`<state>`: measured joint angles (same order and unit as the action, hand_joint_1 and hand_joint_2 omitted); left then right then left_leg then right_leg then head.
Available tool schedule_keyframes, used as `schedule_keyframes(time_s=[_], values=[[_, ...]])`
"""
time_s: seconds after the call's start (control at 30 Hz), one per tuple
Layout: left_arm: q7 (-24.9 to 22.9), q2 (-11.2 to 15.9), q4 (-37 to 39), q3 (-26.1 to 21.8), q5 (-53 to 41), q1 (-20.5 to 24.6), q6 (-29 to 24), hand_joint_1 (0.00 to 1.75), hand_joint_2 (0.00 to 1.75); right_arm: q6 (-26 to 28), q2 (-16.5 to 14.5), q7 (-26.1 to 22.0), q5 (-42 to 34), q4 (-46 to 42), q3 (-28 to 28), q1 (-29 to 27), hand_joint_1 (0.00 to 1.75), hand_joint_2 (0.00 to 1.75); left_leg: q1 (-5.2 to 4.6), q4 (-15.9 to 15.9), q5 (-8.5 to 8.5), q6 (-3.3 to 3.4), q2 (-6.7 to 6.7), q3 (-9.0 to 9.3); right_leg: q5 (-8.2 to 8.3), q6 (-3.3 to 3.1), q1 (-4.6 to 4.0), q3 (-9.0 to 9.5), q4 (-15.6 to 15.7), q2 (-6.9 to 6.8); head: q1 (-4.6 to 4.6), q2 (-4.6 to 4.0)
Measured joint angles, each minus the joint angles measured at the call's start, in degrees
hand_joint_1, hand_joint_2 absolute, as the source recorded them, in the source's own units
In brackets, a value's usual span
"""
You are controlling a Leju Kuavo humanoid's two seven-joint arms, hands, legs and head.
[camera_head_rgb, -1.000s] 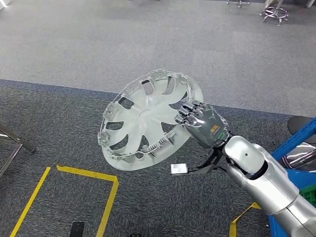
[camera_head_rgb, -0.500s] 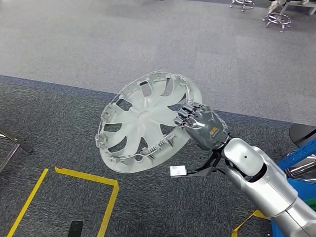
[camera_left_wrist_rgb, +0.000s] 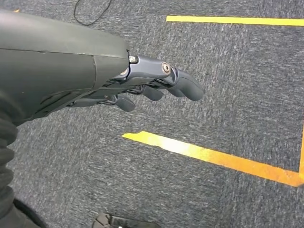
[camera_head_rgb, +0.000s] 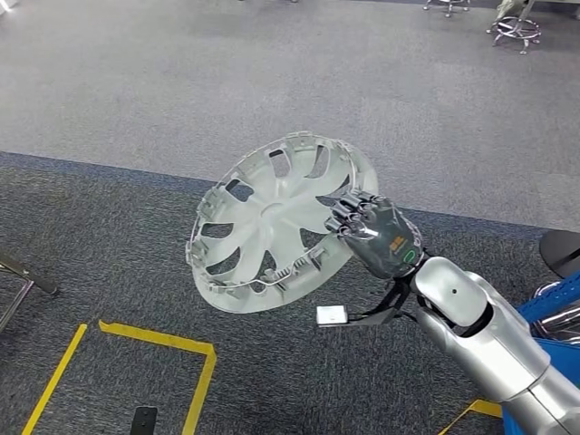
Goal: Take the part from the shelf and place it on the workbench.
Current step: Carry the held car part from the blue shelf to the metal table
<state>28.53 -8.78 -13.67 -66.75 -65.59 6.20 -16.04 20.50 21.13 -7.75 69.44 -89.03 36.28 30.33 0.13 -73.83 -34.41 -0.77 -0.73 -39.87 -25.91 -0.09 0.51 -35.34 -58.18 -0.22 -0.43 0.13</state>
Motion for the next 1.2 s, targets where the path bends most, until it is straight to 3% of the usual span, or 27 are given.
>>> schedule_keyframes(time_s=[0.03,0.07,0.13,0.17,0.2,0.33,0.4,0.47,0.5,0.53,0.57,0.63,0.7,0.8,0.87,0.97,1.0,1.03,1.07,1.13,1.2], values=[[-0.04,0.00,0.01,0.00,0.00,-0.05,-0.05,0.00,1.75,0.02,0.01,0.02,-0.01,0.00,-0.01,-0.18,1.75,1.75,0.08,0.23,0.83,-0.10,0.01,-0.59,-0.33,-0.01,0.00,0.47,-0.01,0.01,-0.01,0.00],[-0.07,0.01,0.01,0.00,0.00,-0.07,-0.13,0.00,1.75,0.03,0.01,0.02,-0.03,-0.01,-0.02,-0.36,1.75,1.75,0.17,2.43,2.98,-0.15,0.03,-0.27,-0.68,0.02,0.01,1.02,-0.02,0.02,-0.01,0.00],[-0.08,0.02,0.02,0.00,0.00,-0.06,-0.25,0.00,1.75,0.03,0.01,0.02,-0.19,-0.03,-0.12,-0.54,1.75,1.75,0.29,9.23,8.09,-0.05,0.14,1.55,-1.34,0.22,0.00,2.02,-0.03,0.03,0.01,0.00],[-0.09,0.02,0.02,0.01,0.00,-0.01,-0.29,0.00,1.75,0.03,0.01,0.05,-0.32,-0.05,-0.27,-0.53,1.75,1.75,0.21,12.19,9.35,0.15,0.22,2.36,-1.59,0.43,-0.05,2.21,-0.07,0.05,-0.02,0.00],[-0.11,0.01,0.03,0.02,0.00,0.02,-0.31,0.00,1.75,0.04,0.01,0.11,-0.44,-0.09,-0.44,-0.52,1.75,1.75,0.09,13.82,9.91,0.41,0.29,2.75,-1.80,0.71,-0.09,2.25,-0.08,0.06,0.00,0.00],[-0.19,0.00,0.05,0.18,-0.01,0.02,-0.37,0.00,1.75,0.07,0.09,0.22,-0.65,-0.39,-1.00,-0.52,1.75,1.75,-0.03,14.85,9.97,1.66,0.28,3.18,-3.04,2.06,0.03,1.88,-0.70,0.05,0.16,0.00],[-0.19,0.02,0.05,0.31,-0.02,0.13,-0.37,0.00,1.75,0.07,0.25,0.20,-0.74,-0.52,-1.34,-0.57,1.75,1.75,0.10,15.10,9.98,2.21,0.27,3.43,-5.60,2.40,0.10,-0.51,-5.28,0.10,0.40,0.00],[-0.19,0.00,0.05,0.38,-0.02,0.18,-0.36,0.00,1.75,0.05,0.31,0.20,-0.83,-0.52,-1.54,-0.73,1.75,1.75,-0.02,15.07,9.81,2.59,0.27,3.47,-8.61,2.56,0.09,-4.57,-12.95,0.13,0.58,0.00],[-0.19,-0.02,0.05,0.42,-0.02,0.17,-0.35,0.00,1.75,0.05,0.32,0.19,-0.85,-0.52,-1.55,-0.87,1.75,1.75,-0.07,15.06,9.72,2.70,0.26,3.53,-9.14,2.61,0.09,-6.18,-15.57,0.13,0.58,0.00],[-0.19,-0.04,0.05,0.44,-0.02,0.16,-0.35,0.00,1.75,0.05,0.33,0.16,-0.87,-0.52,-1.56,-1.02,1.75,1.75,-0.11,15.05,9.63,2.77,0.22,3.63,-8.49,2.58,0.08,-6.80,-16.08,0.13,0.61,0.00],[-0.19,-0.04,0.05,0.46,-0.02,0.16,-0.35,0.00,1.75,0.04,0.35,0.14,-0.87,-0.52,-1.56,-1.14,1.75,1.75,-0.13,15.05,9.52,2.78,0.15,3.78,-6.82,2.47,0.08,-6.30,-14.36,0.13,0.61,0.00],[-0.19,-0.07,0.05,0.49,-0.02,0.16,-0.33,0.00,1.75,0.03,0.41,0.05,-0.87,-0.52,-1.62,-1.25,1.75,1.75,-0.21,15.02,9.25,2.62,-0.01,4.11,-2.59,2.09,0.01,-3.08,-6.83,0.14,0.60,0.00],[-0.19,-0.09,0.06,0.54,-0.02,0.17,-0.30,0.00,1.75,0.04,0.44,0.02,-0.89,-0.58,-1.75,-1.24,1.75,1.75,-0.39,14.85,9.10,2.21,-0.12,4.12,-0.74,1.75,-0.17,-0.29,-1.31,0.15,0.53,0.00],[-0.22,-0.11,0.08,0.57,-0.02,0.09,-0.27,0.00,1.75,0.05,0.45,0.01,-0.93,-0.70,-1.86,-1.26,1.75,1.75,-0.36,14.78,9.05,1.47,-0.13,4.00,-0.65,1.16,-0.27,0.48,-0.13,0.13,0.51,0.00],[-0.23,-0.08,0.08,0.60,-0.02,0.10,-0.27,0.00,1.75,0.05,0.49,-0.02,-0.93,-0.74,-1.91,-1.27,1.75,1.75,-0.28,13.18,7.70,0.90,-0.03,3.41,-0.40,0.52,-0.06,0.74,0.30,0.02,0.44,0.00],[-0.23,-0.05,0.08,0.63,-0.02,0.07,-0.26,0.00,1.75,0.05,0.51,-0.07,-0.92,-0.80,-1.92,-1.35,1.75,1.75,-0.02,3.23,2.60,0.18,0.09,-0.75,-0.35,0.05,0.03,0.92,0.51,-0.08,0.31,0.00],[-0.23,-0.05,0.08,0.63,-0.02,0.05,-0.26,0.00,1.75,0.04,0.51,-0.07,-0.92,-0.80,-1.91,-1.38,1.75,1.75,0.09,0.13,1.58,0.00,0.09,-2.09,-0.37,0.04,0.04,0.94,0.49,-0.07,0.32,0.00],[-0.23,-0.04,0.08,0.63,-0.02,0.03,-0.27,0.00,1.75,0.04,0.51,-0.08,-0.92,-0.80,-1.90,-1.40,1.75,1.75,0.20,-1.20,1.62,-0.16,0.11,-2.64,-0.38,0.03,0.04,0.97,0.48,-0.06,0.31,0.00],[-0.23,-0.03,0.08,0.64,-0.02,0.03,-0.27,0.00,1.75,0.03,0.51,-0.10,-0.91,-0.80,-1.89,-1.41,1.75,1.75,0.32,-0.20,2.80,-0.26,0.14,-2.13,-0.40,0.06,0.06,1.03,0.46,-0.04,0.31,0.00],[-0.23,0.01,0.08,0.68,-0.02,0.07,-0.27,0.00,1.75,0.03,0.51,-0.14,-0.90,-0.83,-1.87,-1.42,1.75,1.75,0.55,6.90,6.63,-0.29,0.26,1.25,-0.50,0.23,0.10,1.17,0.38,-0.01,0.30,0.00],[-0.30,0.01,0.08,0.72,0.04,0.14,-0.32,0.00,1.75,0.01,0.51,-0.17,-0.89,-0.85,-1.89,-1.36,1.75,1.75,0.49,13.24,8.53,-0.07,0.33,4.29,-0.64,0.69,-0.05,1.10,0.16,0.04,0.31,0.00]])
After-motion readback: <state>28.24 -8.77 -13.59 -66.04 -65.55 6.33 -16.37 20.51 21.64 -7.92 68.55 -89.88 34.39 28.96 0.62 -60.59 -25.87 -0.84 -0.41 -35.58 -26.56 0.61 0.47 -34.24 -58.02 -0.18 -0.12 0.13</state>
